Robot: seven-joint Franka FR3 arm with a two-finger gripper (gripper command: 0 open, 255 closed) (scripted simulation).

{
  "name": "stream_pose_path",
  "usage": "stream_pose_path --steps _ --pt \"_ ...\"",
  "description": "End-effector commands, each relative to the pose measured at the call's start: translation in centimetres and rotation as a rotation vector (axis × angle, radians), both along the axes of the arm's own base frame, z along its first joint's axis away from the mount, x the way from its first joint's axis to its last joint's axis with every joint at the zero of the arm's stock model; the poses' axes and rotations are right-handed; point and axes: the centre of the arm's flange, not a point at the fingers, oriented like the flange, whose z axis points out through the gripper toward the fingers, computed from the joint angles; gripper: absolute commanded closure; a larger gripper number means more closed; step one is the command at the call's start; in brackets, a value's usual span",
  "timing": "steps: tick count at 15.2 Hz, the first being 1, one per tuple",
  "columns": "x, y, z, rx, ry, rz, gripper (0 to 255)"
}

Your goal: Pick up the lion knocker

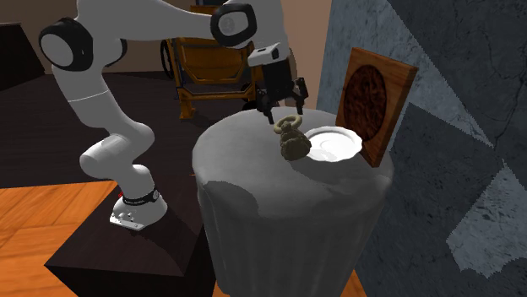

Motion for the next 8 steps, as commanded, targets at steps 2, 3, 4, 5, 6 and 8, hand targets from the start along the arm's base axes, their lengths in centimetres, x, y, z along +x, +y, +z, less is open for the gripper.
stream_pose_path --steps 2,3,4,5,6,8 --pt "1.1 -0.5 -0.1 0.001 -0.020 -0.054 0" --pt "1.1 -0.5 -0.6 0.001 -0.020 -0.054 0" --pt "1.1 -0.5 -1.2 0.001 -0.020 -0.054 0" --pt "1.1 -0.5 -1.7 0.001 -0.020 -0.054 0" --pt "1.1 -0.5 -2.2 0.001 -0.020 -0.054 0" --pt "1.1 -0.5 -3.6 0.001 -0.020 -0.054 0"
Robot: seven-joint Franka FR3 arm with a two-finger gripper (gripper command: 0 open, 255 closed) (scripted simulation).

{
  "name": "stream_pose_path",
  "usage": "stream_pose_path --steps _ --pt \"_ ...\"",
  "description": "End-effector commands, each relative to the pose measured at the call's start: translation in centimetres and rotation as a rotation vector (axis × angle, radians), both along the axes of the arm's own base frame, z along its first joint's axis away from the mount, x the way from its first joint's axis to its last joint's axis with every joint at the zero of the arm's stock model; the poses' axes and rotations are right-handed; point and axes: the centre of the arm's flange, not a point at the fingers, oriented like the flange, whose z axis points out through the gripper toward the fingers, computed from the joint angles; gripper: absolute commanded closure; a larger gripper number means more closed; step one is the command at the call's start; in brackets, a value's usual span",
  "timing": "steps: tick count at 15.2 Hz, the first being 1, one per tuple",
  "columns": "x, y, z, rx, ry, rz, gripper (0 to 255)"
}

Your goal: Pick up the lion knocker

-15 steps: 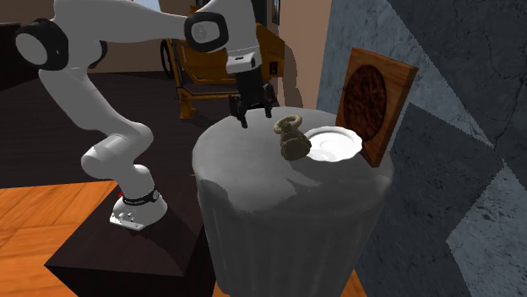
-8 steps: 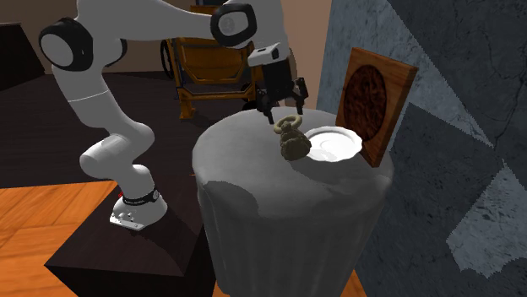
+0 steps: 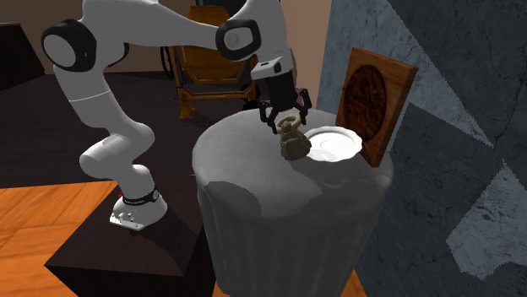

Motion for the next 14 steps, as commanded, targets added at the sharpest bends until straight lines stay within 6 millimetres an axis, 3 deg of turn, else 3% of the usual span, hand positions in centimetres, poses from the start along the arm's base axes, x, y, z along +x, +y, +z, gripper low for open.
stream_pose_path --steps 1,2,3,12,14 --pt "0.0 0.0 -0.6 0.000 -0.001 0.000 0" --pt "0.0 0.0 -0.6 0.000 -0.001 0.000 0" --pt "0.0 0.0 -0.5 0.000 -0.001 0.000 255" --pt "0.0 0.0 -0.6 0.000 -0.001 0.000 255" --pt "0.0 0.0 0.5 0.000 -0.001 0.000 255"
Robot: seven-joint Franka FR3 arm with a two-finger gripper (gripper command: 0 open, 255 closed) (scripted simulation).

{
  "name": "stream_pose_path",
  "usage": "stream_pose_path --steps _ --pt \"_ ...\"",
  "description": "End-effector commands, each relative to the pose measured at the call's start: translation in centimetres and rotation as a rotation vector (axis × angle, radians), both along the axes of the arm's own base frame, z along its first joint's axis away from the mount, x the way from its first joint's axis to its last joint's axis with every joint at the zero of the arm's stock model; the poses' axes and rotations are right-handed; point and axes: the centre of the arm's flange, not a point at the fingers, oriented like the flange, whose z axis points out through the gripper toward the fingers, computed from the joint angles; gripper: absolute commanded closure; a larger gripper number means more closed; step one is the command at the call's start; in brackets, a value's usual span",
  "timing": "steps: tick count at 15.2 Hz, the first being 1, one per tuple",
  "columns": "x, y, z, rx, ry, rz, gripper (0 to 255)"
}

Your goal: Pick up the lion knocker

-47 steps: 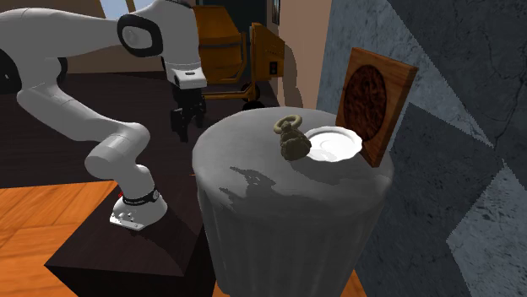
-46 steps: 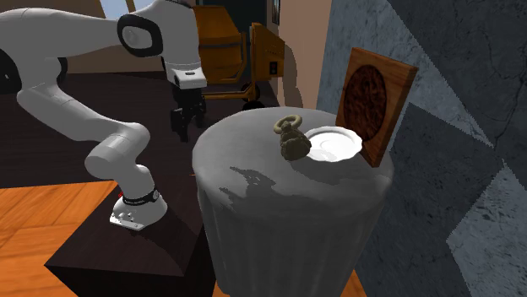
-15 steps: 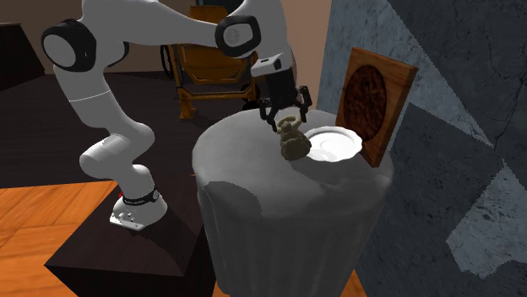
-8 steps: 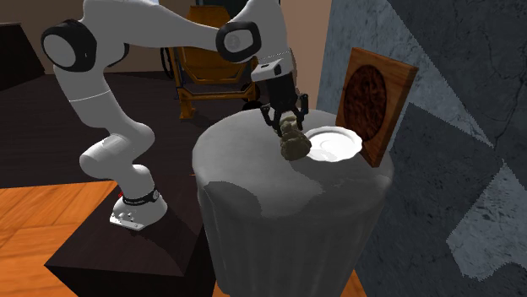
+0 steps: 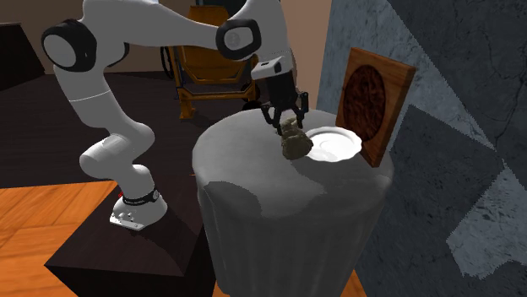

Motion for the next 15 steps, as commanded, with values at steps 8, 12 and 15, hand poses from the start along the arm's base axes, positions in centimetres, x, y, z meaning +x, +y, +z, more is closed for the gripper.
stream_pose_path --steps 8,12,15 --pt "0.0 -0.1 4.7 0.000 0.000 0.000 255" --pt "0.0 -0.1 6.8 0.000 0.000 0.000 255" --pt "0.0 -0.1 7.4 0.000 0.000 0.000 255"
